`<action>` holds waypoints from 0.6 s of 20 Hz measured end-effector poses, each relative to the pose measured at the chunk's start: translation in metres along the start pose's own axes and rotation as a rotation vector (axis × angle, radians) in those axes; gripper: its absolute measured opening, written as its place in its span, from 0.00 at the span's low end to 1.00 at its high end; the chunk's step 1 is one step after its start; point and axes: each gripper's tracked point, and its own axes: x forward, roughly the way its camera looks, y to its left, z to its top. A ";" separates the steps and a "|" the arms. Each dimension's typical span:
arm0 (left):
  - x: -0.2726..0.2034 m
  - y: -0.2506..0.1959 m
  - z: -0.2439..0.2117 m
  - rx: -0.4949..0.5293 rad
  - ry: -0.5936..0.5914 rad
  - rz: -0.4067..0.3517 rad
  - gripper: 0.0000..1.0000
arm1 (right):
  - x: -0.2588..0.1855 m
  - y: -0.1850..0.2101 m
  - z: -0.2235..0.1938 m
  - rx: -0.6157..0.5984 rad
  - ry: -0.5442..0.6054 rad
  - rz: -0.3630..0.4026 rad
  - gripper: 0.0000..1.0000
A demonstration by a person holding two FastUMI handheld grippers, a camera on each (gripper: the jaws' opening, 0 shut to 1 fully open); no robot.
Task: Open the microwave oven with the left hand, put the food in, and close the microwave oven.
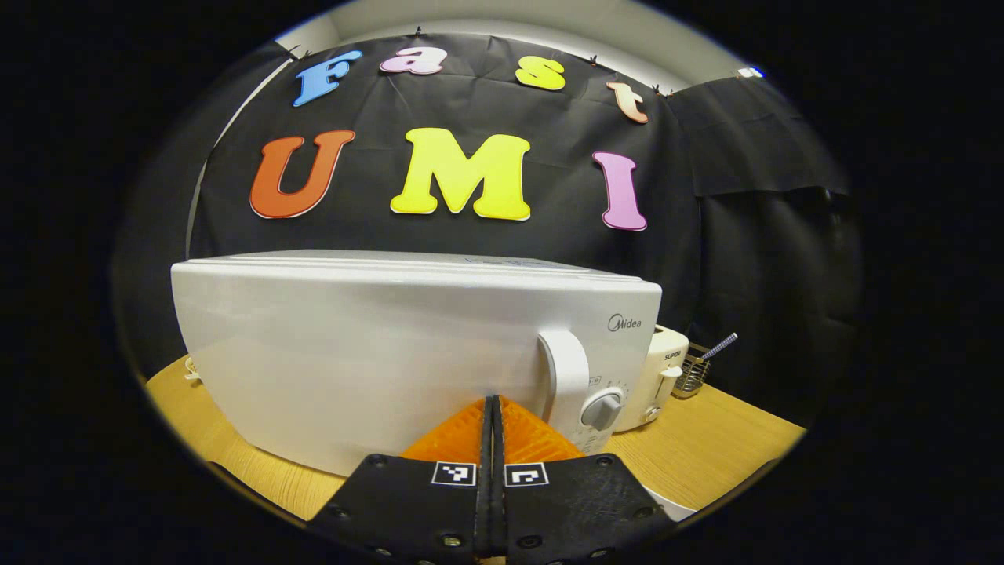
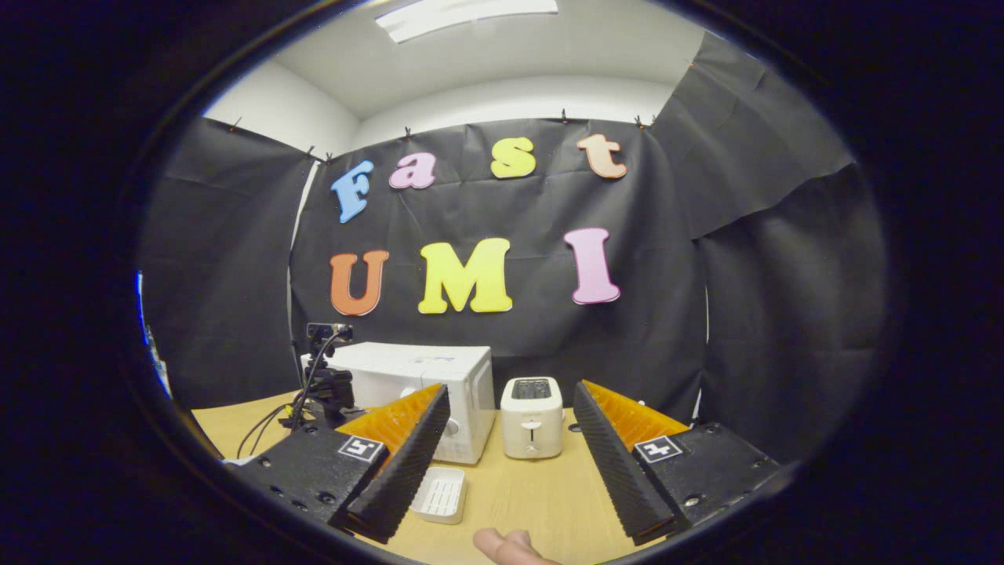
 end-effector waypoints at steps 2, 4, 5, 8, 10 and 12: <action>-0.001 -0.001 0.003 0.008 -0.010 0.005 0.00 | 0.005 -0.005 -0.010 0.017 0.019 -0.002 1.00; 0.001 -0.001 0.003 0.015 -0.016 0.010 0.00 | 0.008 -0.009 -0.016 0.030 0.037 -0.011 1.00; 0.001 -0.002 0.004 0.014 -0.018 0.009 0.00 | 0.008 -0.010 -0.017 0.032 0.042 -0.017 1.00; -0.003 -0.004 0.003 -0.008 -0.006 -0.011 0.00 | 0.002 -0.010 -0.014 0.030 0.043 -0.033 1.00; -0.013 -0.002 0.009 -0.015 -0.008 -0.006 0.00 | -0.004 -0.009 -0.012 0.028 0.042 -0.045 1.00; -0.030 -0.002 0.022 -0.015 -0.027 0.000 0.00 | -0.011 -0.010 -0.012 0.020 0.049 -0.068 1.00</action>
